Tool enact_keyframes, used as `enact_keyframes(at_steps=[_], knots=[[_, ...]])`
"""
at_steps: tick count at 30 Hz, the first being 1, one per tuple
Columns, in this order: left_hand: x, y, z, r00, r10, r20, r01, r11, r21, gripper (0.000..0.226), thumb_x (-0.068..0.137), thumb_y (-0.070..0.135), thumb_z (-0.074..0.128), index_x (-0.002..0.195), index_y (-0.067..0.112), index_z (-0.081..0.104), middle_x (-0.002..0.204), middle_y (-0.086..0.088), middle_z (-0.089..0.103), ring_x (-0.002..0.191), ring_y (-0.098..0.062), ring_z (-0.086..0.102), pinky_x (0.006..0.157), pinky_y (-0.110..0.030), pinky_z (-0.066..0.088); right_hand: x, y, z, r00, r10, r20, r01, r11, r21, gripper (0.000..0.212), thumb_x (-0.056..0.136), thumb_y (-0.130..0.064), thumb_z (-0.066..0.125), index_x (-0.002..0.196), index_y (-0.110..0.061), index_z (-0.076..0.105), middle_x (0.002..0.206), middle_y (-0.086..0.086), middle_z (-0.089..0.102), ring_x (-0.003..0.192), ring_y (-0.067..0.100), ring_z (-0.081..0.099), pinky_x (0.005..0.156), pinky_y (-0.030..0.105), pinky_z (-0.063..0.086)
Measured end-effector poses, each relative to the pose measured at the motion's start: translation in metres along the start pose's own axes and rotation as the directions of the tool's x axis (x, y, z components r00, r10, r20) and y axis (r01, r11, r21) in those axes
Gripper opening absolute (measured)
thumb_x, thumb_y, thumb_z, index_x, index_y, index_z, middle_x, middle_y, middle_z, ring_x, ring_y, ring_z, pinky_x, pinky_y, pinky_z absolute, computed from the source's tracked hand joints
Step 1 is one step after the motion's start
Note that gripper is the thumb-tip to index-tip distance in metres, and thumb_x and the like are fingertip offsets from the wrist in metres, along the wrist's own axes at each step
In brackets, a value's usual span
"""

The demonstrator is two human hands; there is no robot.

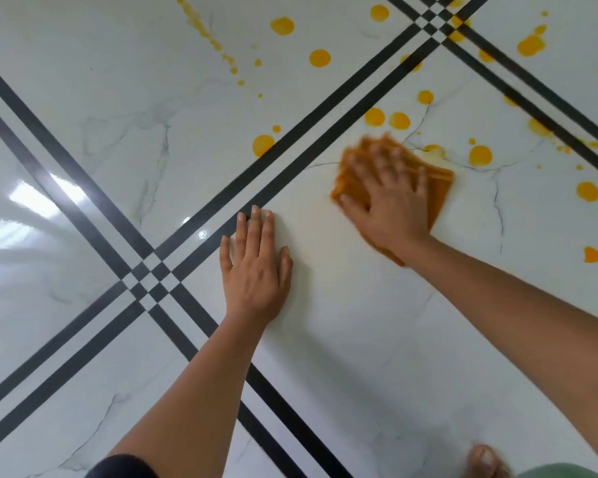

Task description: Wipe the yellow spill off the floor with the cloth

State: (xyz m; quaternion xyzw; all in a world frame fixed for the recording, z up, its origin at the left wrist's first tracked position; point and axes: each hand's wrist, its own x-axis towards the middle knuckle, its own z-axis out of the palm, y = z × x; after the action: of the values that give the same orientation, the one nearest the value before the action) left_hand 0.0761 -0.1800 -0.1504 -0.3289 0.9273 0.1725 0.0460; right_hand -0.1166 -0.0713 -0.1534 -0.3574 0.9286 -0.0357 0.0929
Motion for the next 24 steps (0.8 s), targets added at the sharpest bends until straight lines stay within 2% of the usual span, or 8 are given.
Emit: enact_keyframes(at_steps=[2, 4, 7, 10, 13, 18, 21, 24], knots=[[0.002, 0.003, -0.001, 1.0, 0.008, 0.005, -0.008, 1.0, 0.006, 0.068, 0.087, 0.047, 0.001, 0.149, 0.019, -0.002, 0.158, 0.0, -0.005, 0.136, -0.008, -0.02, 0.112, -0.034, -0.015, -0.008, -0.008, 0.004, 0.975, 0.211, -0.065, -0.209, 0.977, 0.04, 0.067, 0.088, -0.063, 0.026, 0.148, -0.035, 0.015, 0.158, 0.005, 0.013, 0.145, 0.033, 0.006, 0.11, 0.06, 0.003], [0.008, 0.007, -0.001, 1.0, 0.013, -0.002, -0.013, 1.0, 0.005, 0.068, 0.087, 0.048, 0.001, 0.149, 0.02, -0.003, 0.158, 0.0, -0.005, 0.137, -0.008, -0.02, 0.112, -0.035, -0.015, -0.046, -0.028, 0.013, 0.997, -0.038, -0.072, 0.039, 0.999, 0.021, 0.068, 0.086, -0.063, 0.03, 0.147, -0.032, 0.022, 0.155, 0.009, 0.022, 0.142, 0.037, 0.017, 0.108, 0.062, 0.01], [0.015, 0.013, 0.0, 1.0, 0.028, 0.0, -0.028, 1.0, 0.008, 0.067, 0.088, 0.048, 0.0, 0.149, 0.021, -0.003, 0.158, 0.001, -0.006, 0.14, -0.01, -0.017, 0.112, -0.035, -0.014, -0.043, -0.015, 0.009, 0.875, -0.475, 0.094, 0.482, 0.873, -0.07, 0.07, 0.079, -0.065, 0.026, 0.145, -0.042, 0.017, 0.156, 0.0, 0.02, 0.143, 0.029, 0.018, 0.11, 0.057, 0.013], [0.022, 0.022, 0.0, 0.998, 0.057, 0.009, -0.057, 0.998, 0.032, 0.069, 0.086, 0.047, -0.001, 0.149, 0.02, -0.003, 0.158, 0.001, -0.006, 0.143, -0.014, -0.012, 0.112, -0.036, -0.013, 0.011, 0.026, -0.007, 0.999, -0.036, 0.001, 0.036, 0.999, -0.021, 0.068, 0.083, -0.068, 0.017, 0.146, -0.043, 0.011, 0.158, -0.004, 0.011, 0.146, 0.024, 0.007, 0.112, 0.055, 0.007], [0.032, 0.035, 0.001, 0.995, 0.099, 0.014, -0.099, 0.994, 0.037, 0.068, 0.086, 0.047, -0.001, 0.149, 0.02, -0.003, 0.158, 0.0, -0.005, 0.144, -0.016, -0.012, 0.113, -0.037, -0.012, -0.01, 0.033, 0.001, 0.955, 0.281, -0.097, -0.277, 0.959, 0.054, 0.067, 0.087, -0.064, 0.018, 0.148, -0.036, 0.013, 0.158, 0.004, 0.012, 0.145, 0.031, 0.007, 0.112, 0.059, 0.006], [0.052, 0.061, 0.009, 0.981, 0.193, 0.023, -0.194, 0.979, 0.066, 0.069, 0.086, 0.049, -0.003, 0.149, 0.021, -0.004, 0.158, 0.001, -0.007, 0.142, -0.013, -0.015, 0.112, -0.036, -0.014, -0.006, 0.043, -0.006, 0.949, -0.305, 0.073, 0.31, 0.949, -0.062, 0.069, 0.081, -0.068, 0.02, 0.145, -0.045, 0.009, 0.158, -0.004, 0.01, 0.146, 0.024, 0.007, 0.112, 0.056, 0.01], [0.061, 0.075, 0.011, 0.977, 0.211, 0.036, -0.213, 0.974, 0.076, 0.071, 0.083, 0.048, -0.005, 0.149, 0.021, -0.005, 0.158, 0.001, -0.007, 0.144, -0.016, -0.012, 0.112, -0.036, -0.013, 0.037, 0.095, -0.02, 0.993, 0.118, -0.01, -0.118, 0.993, -0.004, 0.067, 0.084, -0.068, 0.015, 0.146, -0.043, 0.007, 0.159, -0.005, 0.006, 0.146, 0.023, 0.004, 0.114, 0.054, 0.007], [0.074, 0.09, 0.013, 0.973, 0.228, 0.027, -0.23, 0.971, 0.073, 0.071, 0.084, 0.049, -0.005, 0.149, 0.021, -0.004, 0.158, 0.001, -0.005, 0.144, -0.017, -0.01, 0.112, -0.036, -0.012, -0.005, 0.087, -0.005, 0.894, 0.429, -0.126, -0.419, 0.902, 0.103, 0.067, 0.088, -0.062, 0.017, 0.148, -0.034, 0.013, 0.158, 0.004, 0.01, 0.145, 0.03, 0.004, 0.112, 0.057, 0.003]])
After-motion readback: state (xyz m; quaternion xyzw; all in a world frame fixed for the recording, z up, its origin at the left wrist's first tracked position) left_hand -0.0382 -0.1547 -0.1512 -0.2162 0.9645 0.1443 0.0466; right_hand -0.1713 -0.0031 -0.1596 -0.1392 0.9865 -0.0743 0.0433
